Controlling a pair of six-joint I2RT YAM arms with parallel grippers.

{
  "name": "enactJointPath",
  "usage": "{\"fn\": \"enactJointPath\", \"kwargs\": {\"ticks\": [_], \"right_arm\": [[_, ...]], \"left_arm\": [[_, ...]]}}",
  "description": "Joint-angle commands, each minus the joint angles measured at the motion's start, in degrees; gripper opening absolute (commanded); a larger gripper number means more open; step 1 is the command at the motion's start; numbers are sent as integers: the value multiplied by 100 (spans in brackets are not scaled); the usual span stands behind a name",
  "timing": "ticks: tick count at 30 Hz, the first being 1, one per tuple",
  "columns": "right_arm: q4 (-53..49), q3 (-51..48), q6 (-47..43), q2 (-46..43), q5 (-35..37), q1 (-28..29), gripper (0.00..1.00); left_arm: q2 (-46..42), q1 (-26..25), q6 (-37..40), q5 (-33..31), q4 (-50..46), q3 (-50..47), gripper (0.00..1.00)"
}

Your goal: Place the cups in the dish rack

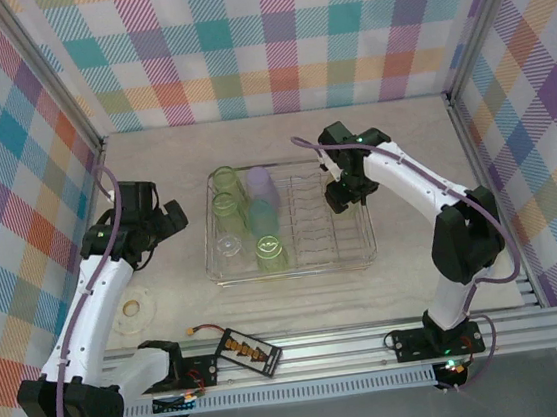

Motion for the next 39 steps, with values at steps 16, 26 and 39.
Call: {"fn": "enactJointPath", "kwargs": {"ticks": [16, 26, 39], "right_arm": [[488, 108, -264, 716, 207, 87, 65], [297, 323, -499, 1065, 342, 216, 83], [-723, 1357, 254, 373, 46, 270, 86]], "left_arm": [[302, 149, 114, 320, 247, -12, 100], [315, 154, 141, 215, 224, -4, 100], [725, 436, 409, -451, -501, 564, 99]]}}
